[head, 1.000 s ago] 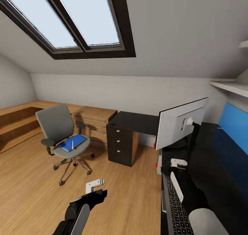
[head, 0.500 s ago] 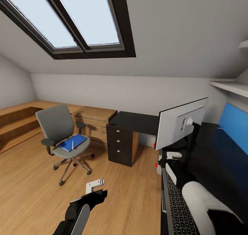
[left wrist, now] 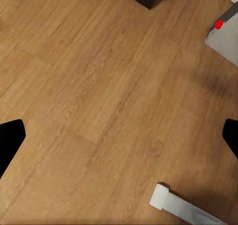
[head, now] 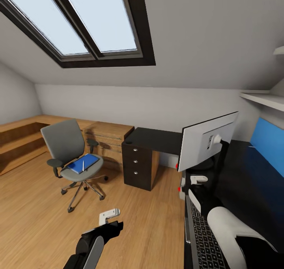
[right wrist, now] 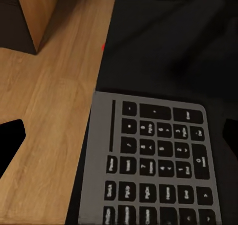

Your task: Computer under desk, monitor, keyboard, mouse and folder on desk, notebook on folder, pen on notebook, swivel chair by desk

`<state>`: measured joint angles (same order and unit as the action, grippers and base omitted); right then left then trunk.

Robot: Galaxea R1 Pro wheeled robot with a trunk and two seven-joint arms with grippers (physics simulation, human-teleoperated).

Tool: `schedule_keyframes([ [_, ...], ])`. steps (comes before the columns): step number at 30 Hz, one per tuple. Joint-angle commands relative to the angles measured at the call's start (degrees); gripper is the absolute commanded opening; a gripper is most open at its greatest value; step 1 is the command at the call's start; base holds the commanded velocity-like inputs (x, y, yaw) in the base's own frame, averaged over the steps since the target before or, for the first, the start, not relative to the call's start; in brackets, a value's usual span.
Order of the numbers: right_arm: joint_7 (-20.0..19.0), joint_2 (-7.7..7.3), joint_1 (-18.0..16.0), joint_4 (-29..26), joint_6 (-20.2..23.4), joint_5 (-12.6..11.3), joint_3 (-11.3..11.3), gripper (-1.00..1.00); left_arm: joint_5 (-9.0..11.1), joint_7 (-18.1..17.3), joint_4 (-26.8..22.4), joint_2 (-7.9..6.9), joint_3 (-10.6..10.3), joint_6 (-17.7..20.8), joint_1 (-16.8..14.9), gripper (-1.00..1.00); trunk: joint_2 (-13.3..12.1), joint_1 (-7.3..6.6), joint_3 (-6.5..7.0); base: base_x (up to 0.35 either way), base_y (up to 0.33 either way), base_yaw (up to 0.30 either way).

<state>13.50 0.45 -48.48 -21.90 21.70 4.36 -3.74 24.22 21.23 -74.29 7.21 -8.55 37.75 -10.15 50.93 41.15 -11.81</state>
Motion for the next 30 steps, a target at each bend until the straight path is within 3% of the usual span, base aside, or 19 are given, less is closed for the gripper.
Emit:
schedule_keyframes([
  [1,0.2,0.07,0.0,0.2,0.3,0.5,-0.3,1.0,0.6,0.5,-0.1,-0.01,-0.1,0.1,0.0,1.0,0.1,0.01,-0.08,0.0,0.0,0.0],
  [25,2.1,0.16,0.1,4.3,0.0,4.0,-0.4,1.0,0.6,0.4,-1.7,0.1,-0.2,0.1,0.0,1.0,0.1,0.01,-0.08,0.0,0.0,0.0],
  [30,2.1,0.14,0.1,4.4,-0.7,4.1,-0.4,1.0,0.6,0.5,-2.6,0.86,-0.1,0.1,0.0,1.0,2.1,1.11,-0.98,0.0,0.0,0.0],
])
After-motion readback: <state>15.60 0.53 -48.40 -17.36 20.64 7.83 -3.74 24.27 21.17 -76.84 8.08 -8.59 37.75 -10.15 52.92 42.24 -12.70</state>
